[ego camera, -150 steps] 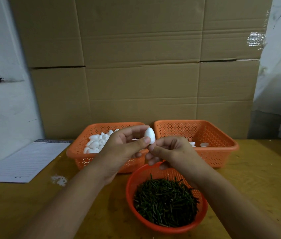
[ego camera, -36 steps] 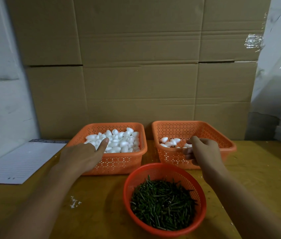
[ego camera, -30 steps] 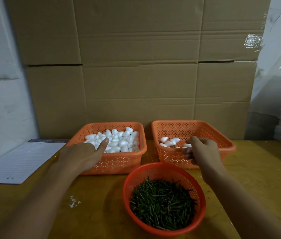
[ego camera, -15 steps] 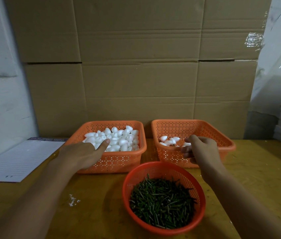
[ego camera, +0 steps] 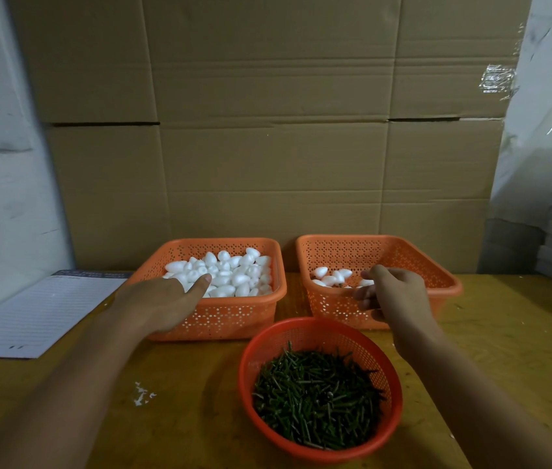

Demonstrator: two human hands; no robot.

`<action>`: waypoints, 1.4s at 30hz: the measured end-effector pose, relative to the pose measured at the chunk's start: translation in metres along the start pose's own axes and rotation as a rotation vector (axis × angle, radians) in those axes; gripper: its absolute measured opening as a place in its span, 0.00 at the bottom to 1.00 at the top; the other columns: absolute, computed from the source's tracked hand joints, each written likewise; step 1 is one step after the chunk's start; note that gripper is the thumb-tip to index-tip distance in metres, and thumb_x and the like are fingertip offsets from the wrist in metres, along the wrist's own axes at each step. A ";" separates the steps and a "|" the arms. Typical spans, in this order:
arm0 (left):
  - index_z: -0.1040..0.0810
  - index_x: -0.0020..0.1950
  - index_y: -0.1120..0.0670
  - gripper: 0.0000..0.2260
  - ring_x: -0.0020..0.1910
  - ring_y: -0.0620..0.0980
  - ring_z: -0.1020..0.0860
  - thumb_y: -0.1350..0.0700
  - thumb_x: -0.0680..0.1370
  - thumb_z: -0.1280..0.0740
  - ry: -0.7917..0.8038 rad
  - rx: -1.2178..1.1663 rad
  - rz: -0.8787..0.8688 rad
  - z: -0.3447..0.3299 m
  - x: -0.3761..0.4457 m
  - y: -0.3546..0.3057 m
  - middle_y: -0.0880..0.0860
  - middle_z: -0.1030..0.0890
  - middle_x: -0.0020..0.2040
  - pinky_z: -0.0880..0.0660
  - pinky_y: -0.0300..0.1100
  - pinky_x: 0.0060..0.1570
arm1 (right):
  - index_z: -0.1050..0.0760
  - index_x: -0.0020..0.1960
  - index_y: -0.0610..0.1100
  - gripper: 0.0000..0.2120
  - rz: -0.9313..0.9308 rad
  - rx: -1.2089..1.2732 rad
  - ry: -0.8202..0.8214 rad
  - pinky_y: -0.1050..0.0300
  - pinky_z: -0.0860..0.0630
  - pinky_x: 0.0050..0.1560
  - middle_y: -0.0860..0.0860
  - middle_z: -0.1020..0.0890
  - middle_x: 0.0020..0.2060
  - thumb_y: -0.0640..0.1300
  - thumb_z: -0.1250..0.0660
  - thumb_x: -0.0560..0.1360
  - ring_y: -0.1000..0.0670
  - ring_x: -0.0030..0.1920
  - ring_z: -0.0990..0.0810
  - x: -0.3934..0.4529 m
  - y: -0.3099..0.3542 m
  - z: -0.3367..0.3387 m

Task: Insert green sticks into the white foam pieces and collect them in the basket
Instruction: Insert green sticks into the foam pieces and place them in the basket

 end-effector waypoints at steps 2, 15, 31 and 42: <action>0.37 0.79 0.48 0.38 0.74 0.54 0.32 0.29 0.78 0.62 -0.016 0.005 -0.001 0.000 0.001 0.001 0.55 0.34 0.78 0.36 0.50 0.68 | 0.22 0.47 0.42 0.08 0.002 0.005 0.002 0.58 0.31 0.28 0.48 0.18 0.27 0.41 0.40 0.78 0.55 0.26 0.24 0.000 0.000 0.000; 0.21 0.44 0.48 0.32 0.47 0.48 0.24 0.32 0.80 0.58 -0.109 -0.001 -0.047 0.004 -0.002 -0.001 0.52 0.18 0.50 0.33 0.46 0.47 | 0.22 0.48 0.45 0.08 0.008 0.004 0.013 0.59 0.31 0.27 0.49 0.18 0.27 0.41 0.40 0.79 0.55 0.26 0.24 -0.001 0.002 -0.001; 0.22 0.41 0.43 0.14 0.49 0.34 0.24 0.63 0.75 0.35 -0.440 -0.574 -0.387 0.048 -0.022 -0.034 0.39 0.21 0.46 0.33 0.31 0.44 | 0.22 0.48 0.45 0.08 0.021 0.017 0.038 0.62 0.30 0.26 0.49 0.17 0.28 0.40 0.40 0.79 0.55 0.27 0.23 -0.003 0.005 -0.002; 0.17 0.45 0.44 0.10 0.39 0.45 0.18 0.55 0.70 0.20 -0.362 -0.865 -0.552 0.066 -0.065 -0.081 0.40 0.16 0.47 0.21 0.36 0.39 | 0.21 0.47 0.44 0.09 0.034 0.006 0.048 0.61 0.30 0.27 0.48 0.17 0.29 0.40 0.41 0.79 0.54 0.28 0.23 -0.005 0.007 -0.004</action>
Point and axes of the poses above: each hand's wrist, its own x-axis towards the middle knuckle, its own z-axis out of the back of the hand, y = z × x, the point moved 6 cm from there along x, towards the middle knuckle
